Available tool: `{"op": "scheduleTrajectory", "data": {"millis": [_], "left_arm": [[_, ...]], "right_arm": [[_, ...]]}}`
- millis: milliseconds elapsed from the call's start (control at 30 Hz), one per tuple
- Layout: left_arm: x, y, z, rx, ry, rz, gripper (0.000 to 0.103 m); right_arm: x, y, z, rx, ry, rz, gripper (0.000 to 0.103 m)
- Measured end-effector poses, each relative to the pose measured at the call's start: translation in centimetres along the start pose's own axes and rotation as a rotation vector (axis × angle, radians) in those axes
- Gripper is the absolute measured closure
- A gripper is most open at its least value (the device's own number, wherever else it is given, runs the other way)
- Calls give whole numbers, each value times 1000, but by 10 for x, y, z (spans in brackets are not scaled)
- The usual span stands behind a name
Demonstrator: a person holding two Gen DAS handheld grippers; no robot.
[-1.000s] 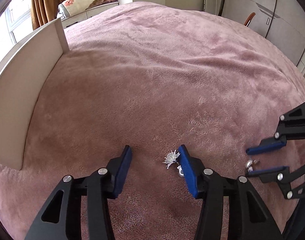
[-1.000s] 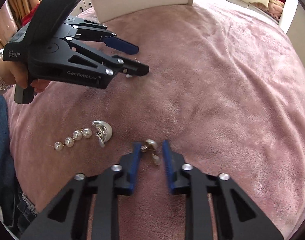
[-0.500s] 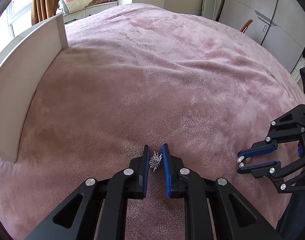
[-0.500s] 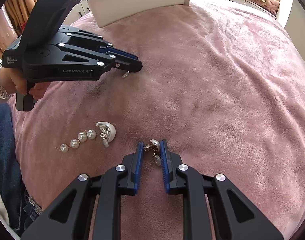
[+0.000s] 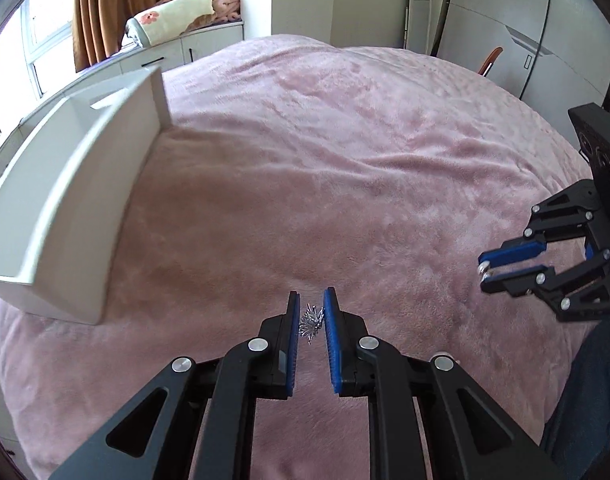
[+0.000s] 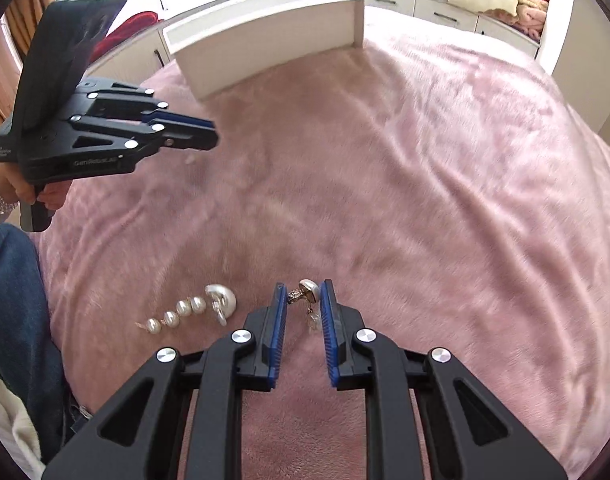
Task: Organize jewelry
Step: 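Carry both earrings over the white tray and lower them inside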
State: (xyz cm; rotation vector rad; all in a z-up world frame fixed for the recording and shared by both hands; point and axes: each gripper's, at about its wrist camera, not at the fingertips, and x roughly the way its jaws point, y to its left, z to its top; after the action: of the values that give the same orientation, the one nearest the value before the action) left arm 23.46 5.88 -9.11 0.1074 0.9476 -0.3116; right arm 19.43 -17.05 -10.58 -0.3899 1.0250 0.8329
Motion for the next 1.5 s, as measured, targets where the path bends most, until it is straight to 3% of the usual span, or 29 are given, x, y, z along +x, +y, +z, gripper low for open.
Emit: {"op": "scheduleTrajectory", "data": {"millis": [367, 567, 800, 1000, 1200, 1500], "left_arm": [[-93, 67, 32, -91, -151, 86, 86], [-128, 112, 56, -99, -184, 159, 86], [-149, 162, 89, -113, -206, 233, 86], [-140, 198, 103, -145, -183, 259, 86], [-107, 230, 103, -230, -140, 265, 86], [-56, 250, 92, -261, -54, 280, 86]], "right_arm": [[-56, 16, 85, 4, -223, -5, 85], [-68, 28, 158, 8, -330, -12, 85], [-63, 47, 252, -31, -395, 15, 85], [-35, 67, 326, -28, -394, 39, 85], [17, 78, 374, -3, -309, 31, 85], [99, 62, 380, 90, -154, -28, 85]]}}
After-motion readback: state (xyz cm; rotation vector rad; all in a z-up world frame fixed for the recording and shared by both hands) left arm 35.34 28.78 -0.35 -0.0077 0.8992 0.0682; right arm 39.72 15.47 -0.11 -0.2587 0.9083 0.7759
